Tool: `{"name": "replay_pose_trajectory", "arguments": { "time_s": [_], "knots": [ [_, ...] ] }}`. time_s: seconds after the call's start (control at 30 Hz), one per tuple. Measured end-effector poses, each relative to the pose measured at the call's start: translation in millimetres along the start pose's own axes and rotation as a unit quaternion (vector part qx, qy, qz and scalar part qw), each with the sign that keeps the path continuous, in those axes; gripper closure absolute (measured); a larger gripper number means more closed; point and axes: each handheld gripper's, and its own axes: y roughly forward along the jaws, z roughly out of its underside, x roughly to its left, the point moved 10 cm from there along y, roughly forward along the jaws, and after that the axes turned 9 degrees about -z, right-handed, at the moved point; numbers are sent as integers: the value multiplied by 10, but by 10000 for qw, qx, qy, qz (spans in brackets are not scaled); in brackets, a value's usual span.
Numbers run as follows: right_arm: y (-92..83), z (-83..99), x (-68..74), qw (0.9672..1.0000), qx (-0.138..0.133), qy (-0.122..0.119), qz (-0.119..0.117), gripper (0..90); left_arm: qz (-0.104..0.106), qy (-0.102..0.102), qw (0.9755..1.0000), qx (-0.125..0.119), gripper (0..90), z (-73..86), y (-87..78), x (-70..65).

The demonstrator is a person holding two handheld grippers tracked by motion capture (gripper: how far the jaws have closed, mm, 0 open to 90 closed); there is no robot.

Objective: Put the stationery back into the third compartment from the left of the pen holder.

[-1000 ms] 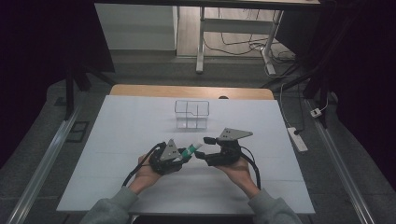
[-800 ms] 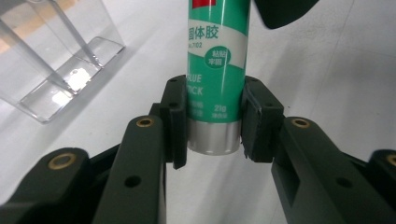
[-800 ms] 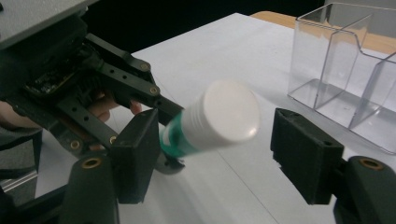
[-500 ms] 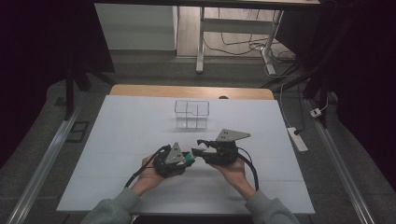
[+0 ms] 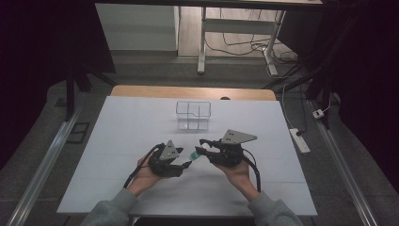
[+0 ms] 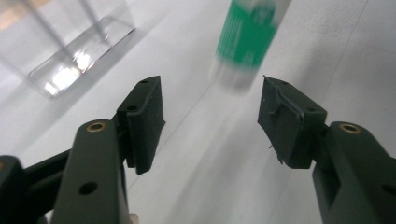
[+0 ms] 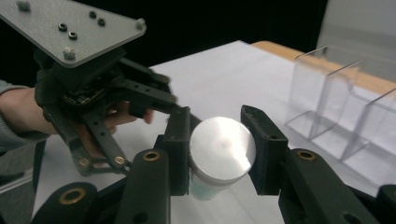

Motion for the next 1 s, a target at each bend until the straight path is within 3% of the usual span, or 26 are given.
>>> {"name": "replay_pose_trajectory", "arguments": {
  "time_s": [0.3,0.37,0.6,0.73,1.0],
  "knots": [
    [-205,-253,-235,9988,-288,-87,396,640,-297,-481,9983,144,359,313,-354,332],
    [-248,-338,-317,9979,-368,-101,526,640,-378,-652,9971,139,353,370,-421,411],
    [-314,-596,-682,9940,-489,-60,977,641,-632,-842,9943,182,336,576,-594,606],
    [-252,-712,-900,9921,-443,-10,1177,640,-729,-902,9930,223,333,686,-664,677],
    [61,-783,-1385,9878,-125,153,1544,640,-812,-980,9913,344,322,875,-741,775]
  ]
}}
